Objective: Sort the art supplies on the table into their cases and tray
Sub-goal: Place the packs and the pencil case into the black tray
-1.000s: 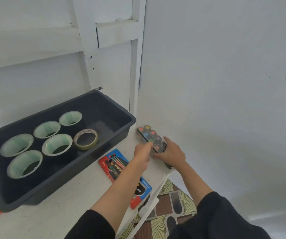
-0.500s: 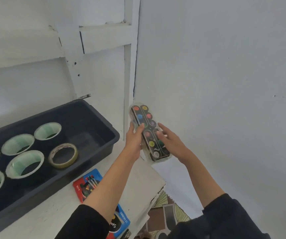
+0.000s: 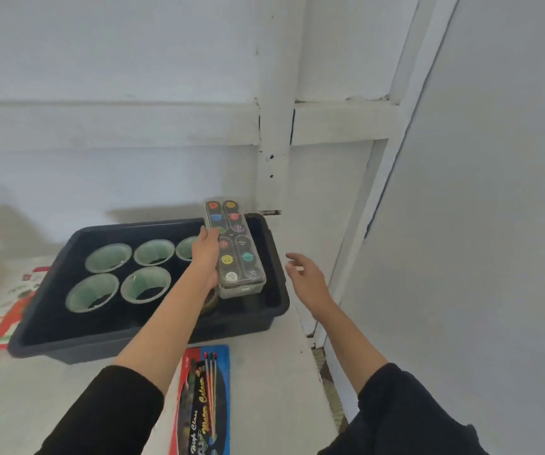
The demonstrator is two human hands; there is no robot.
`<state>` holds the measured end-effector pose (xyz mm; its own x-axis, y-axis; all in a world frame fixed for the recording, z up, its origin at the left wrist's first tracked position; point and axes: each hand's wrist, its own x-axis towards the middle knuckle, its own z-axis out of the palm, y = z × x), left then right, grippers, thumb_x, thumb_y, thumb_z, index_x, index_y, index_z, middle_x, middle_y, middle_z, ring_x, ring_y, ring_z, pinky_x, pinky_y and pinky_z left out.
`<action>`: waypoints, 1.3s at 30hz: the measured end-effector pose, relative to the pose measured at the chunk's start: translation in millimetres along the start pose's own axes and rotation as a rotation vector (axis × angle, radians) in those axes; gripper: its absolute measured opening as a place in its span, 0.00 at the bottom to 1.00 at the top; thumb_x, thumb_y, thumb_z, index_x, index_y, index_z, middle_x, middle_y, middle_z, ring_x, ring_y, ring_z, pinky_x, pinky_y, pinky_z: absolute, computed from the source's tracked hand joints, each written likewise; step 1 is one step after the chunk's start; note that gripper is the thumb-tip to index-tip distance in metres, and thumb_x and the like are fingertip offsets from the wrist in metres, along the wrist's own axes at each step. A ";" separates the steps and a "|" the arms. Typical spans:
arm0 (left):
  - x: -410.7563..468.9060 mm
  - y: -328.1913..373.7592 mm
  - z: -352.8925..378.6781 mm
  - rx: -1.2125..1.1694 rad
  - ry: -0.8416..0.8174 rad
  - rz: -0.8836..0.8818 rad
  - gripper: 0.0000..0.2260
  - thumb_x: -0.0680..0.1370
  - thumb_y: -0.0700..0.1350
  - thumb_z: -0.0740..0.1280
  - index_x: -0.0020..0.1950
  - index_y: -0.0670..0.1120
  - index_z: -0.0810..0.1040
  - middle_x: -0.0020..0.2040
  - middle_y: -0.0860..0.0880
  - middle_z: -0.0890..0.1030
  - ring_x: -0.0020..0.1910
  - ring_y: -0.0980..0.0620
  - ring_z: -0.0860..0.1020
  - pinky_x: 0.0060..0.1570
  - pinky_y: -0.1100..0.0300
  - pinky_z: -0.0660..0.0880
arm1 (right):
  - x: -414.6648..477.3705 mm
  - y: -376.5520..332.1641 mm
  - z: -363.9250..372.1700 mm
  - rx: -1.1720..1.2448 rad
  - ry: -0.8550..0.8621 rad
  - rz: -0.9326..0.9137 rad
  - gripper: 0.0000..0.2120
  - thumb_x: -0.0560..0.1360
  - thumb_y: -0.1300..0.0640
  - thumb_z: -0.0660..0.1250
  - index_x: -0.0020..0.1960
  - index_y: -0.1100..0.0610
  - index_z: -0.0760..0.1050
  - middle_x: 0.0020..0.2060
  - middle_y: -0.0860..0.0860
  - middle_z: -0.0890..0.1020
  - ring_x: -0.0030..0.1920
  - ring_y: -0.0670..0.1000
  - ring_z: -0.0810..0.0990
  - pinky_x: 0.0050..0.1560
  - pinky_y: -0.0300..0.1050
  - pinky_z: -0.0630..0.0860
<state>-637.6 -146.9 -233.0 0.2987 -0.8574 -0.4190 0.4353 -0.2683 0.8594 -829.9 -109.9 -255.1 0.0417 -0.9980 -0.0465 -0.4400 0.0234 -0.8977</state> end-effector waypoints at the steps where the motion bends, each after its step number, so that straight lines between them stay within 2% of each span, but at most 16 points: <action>1: 5.9 -0.2 -6.4 0.024 0.033 0.002 0.23 0.79 0.46 0.60 0.75 0.48 0.63 0.51 0.43 0.82 0.45 0.44 0.83 0.49 0.42 0.79 | 6.8 -3.5 10.1 -0.033 -0.021 -0.036 0.18 0.81 0.55 0.57 0.70 0.54 0.67 0.66 0.52 0.70 0.61 0.50 0.72 0.61 0.41 0.70; 4: 18.5 -6.0 -17.7 0.114 0.058 -0.011 0.18 0.81 0.45 0.59 0.71 0.43 0.68 0.47 0.43 0.81 0.42 0.45 0.82 0.50 0.44 0.79 | 21.3 -8.6 33.6 -0.107 -0.070 -0.117 0.22 0.81 0.56 0.57 0.74 0.58 0.61 0.70 0.53 0.63 0.68 0.50 0.66 0.67 0.39 0.63; 7: 13.9 -14.5 -14.5 0.189 0.021 -0.049 0.13 0.82 0.45 0.58 0.64 0.42 0.72 0.45 0.43 0.81 0.41 0.46 0.81 0.42 0.50 0.79 | 30.5 -3.0 41.4 -0.127 -0.074 -0.128 0.23 0.82 0.59 0.55 0.75 0.60 0.57 0.72 0.53 0.60 0.71 0.51 0.64 0.68 0.39 0.61; 9: 15.8 -23.7 -11.3 0.237 -0.004 -0.042 0.13 0.82 0.44 0.57 0.65 0.43 0.70 0.48 0.43 0.81 0.42 0.47 0.81 0.36 0.54 0.78 | 32.6 1.0 42.4 -0.138 -0.050 -0.136 0.22 0.82 0.60 0.55 0.75 0.60 0.57 0.73 0.54 0.61 0.71 0.52 0.63 0.69 0.40 0.61; 12: 19.3 -36.6 -3.5 0.298 -0.040 -0.026 0.17 0.82 0.43 0.57 0.70 0.44 0.65 0.57 0.40 0.79 0.44 0.47 0.81 0.34 0.55 0.77 | 32.7 5.1 43.9 -0.139 -0.028 -0.151 0.22 0.82 0.61 0.55 0.75 0.61 0.57 0.73 0.55 0.62 0.72 0.52 0.62 0.70 0.42 0.59; 18: 27.8 -46.6 6.8 0.400 -0.041 -0.068 0.17 0.82 0.42 0.56 0.71 0.43 0.60 0.59 0.38 0.76 0.47 0.45 0.79 0.39 0.53 0.77 | 33.4 7.1 42.8 -0.114 -0.021 -0.159 0.22 0.82 0.60 0.55 0.75 0.60 0.58 0.73 0.54 0.62 0.73 0.51 0.61 0.70 0.42 0.59; 23: 31.4 -52.3 3.4 0.469 -0.004 -0.088 0.13 0.83 0.41 0.56 0.67 0.42 0.67 0.56 0.41 0.78 0.49 0.45 0.79 0.47 0.51 0.77 | 33.4 5.8 44.0 -0.131 -0.024 -0.142 0.22 0.82 0.60 0.55 0.75 0.59 0.58 0.73 0.54 0.62 0.72 0.52 0.62 0.70 0.43 0.61; 25: 31.4 -55.2 4.4 0.534 0.034 -0.046 0.13 0.82 0.41 0.58 0.66 0.42 0.70 0.56 0.41 0.79 0.51 0.45 0.80 0.51 0.49 0.78 | 32.3 5.0 44.7 -0.124 -0.023 -0.132 0.22 0.82 0.60 0.55 0.75 0.59 0.58 0.73 0.54 0.62 0.72 0.52 0.63 0.69 0.44 0.62; 29: 26.2 -49.7 5.1 0.755 0.068 0.036 0.07 0.79 0.41 0.62 0.56 0.41 0.75 0.54 0.42 0.81 0.52 0.45 0.80 0.55 0.50 0.77 | 32.7 5.8 43.8 -0.113 -0.022 -0.137 0.22 0.82 0.59 0.55 0.75 0.59 0.59 0.72 0.55 0.64 0.71 0.53 0.64 0.69 0.44 0.63; 32: 8.9 -37.3 1.3 0.911 -0.016 0.090 0.12 0.79 0.41 0.63 0.61 0.41 0.75 0.58 0.41 0.80 0.55 0.45 0.79 0.60 0.47 0.75 | 32.2 5.8 42.3 -0.080 -0.027 -0.131 0.22 0.82 0.59 0.55 0.75 0.58 0.59 0.70 0.56 0.66 0.70 0.54 0.66 0.68 0.45 0.65; 35: -20.5 -28.6 -10.8 1.083 -0.021 0.271 0.19 0.79 0.41 0.64 0.70 0.42 0.69 0.70 0.42 0.68 0.66 0.44 0.70 0.68 0.51 0.68 | 30.9 5.6 41.6 -0.055 -0.051 -0.100 0.22 0.82 0.58 0.54 0.75 0.56 0.59 0.69 0.56 0.67 0.68 0.55 0.67 0.66 0.47 0.67; 37: -42.7 -27.3 -21.0 1.134 0.021 0.420 0.18 0.79 0.40 0.63 0.69 0.43 0.70 0.72 0.44 0.64 0.69 0.46 0.66 0.68 0.55 0.64 | 29.5 6.7 38.7 -0.032 -0.064 -0.102 0.21 0.82 0.57 0.52 0.75 0.55 0.59 0.69 0.56 0.68 0.68 0.54 0.67 0.66 0.46 0.67; 39: -59.9 -31.3 -35.5 1.168 0.067 0.567 0.15 0.78 0.38 0.64 0.65 0.44 0.74 0.70 0.46 0.65 0.68 0.49 0.67 0.65 0.62 0.64 | 25.4 12.2 34.6 0.021 -0.017 -0.118 0.19 0.83 0.58 0.50 0.74 0.57 0.62 0.69 0.55 0.69 0.69 0.54 0.67 0.68 0.45 0.64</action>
<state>-639.0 -71.5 -245.2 0.2529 -0.9623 0.1003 -0.7472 -0.1284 0.6521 -803.1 -133.0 -282.4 0.1071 -0.9929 0.0526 -0.4127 -0.0925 -0.9062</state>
